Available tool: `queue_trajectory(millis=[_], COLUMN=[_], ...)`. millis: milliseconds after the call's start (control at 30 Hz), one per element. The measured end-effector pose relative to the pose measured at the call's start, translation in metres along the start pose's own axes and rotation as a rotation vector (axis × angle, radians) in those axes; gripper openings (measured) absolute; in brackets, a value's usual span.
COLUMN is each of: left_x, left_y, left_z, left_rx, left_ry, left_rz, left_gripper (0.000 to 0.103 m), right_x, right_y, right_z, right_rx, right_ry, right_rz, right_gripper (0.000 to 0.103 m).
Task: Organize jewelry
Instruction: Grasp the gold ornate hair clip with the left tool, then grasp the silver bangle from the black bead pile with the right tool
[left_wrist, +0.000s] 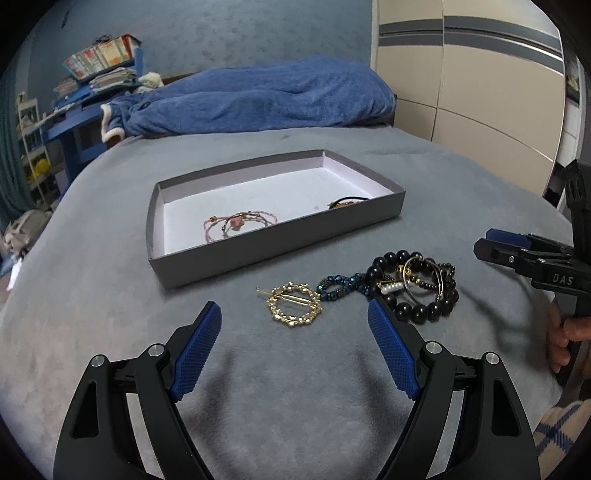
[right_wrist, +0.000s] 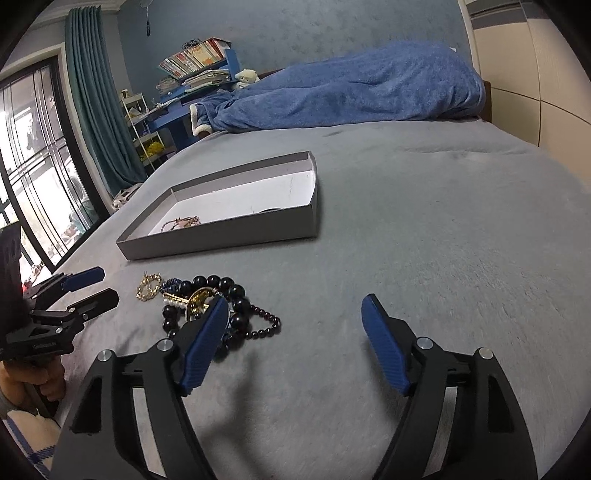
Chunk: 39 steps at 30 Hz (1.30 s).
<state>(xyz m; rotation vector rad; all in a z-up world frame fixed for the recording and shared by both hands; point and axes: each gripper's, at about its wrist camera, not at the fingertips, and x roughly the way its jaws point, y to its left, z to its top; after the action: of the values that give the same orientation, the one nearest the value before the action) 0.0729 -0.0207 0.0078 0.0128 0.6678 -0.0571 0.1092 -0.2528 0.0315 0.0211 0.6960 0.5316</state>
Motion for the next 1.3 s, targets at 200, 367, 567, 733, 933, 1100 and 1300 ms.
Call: queue_trajectory(millis=[200,367,567,733,933,1100,1300], left_x=[0.004,0.010,0.026,0.055,0.062,0.048,0.044], left_y=[-0.006,-0.009,0.001,0.005,0.010,0.016,0.032], left_z=[-0.001,-0.001,0.002,0.006,0.008,0.006,0.003], left_rx=[0.029,0.044,0.000,-0.002,-0.022,-0.060,-0.136], left_ry=[0.016,0.045,0.107,0.195,0.178,0.120,0.114], left_rz=[-0.008,-0.014,0.004,0.024,0.024,0.031,-0.008], left_gripper=[0.082,0.082,0.075,0.071,0.047,0.041,0.041], right_x=[0.004,0.004,0.006,0.007,0.009,0.009,0.007], right_y=[0.001,-0.002,0.001,0.000,0.005,0.011,0.032], right_z=[-0.001,-0.001,-0.001,0.000,0.000,0.000,-0.003], right_rx=[-0.005,0.012,-0.001,-0.001,-0.024,-0.056,-0.150], right_ry=[0.021,0.022,0.035,0.046,0.054,0.055,0.054], right_rz=[-0.015,-0.013,-0.012,-0.012,-0.009,-0.001,0.021], right_gripper=[0.074,0.074,0.074,0.074,0.074,0.074,0.074])
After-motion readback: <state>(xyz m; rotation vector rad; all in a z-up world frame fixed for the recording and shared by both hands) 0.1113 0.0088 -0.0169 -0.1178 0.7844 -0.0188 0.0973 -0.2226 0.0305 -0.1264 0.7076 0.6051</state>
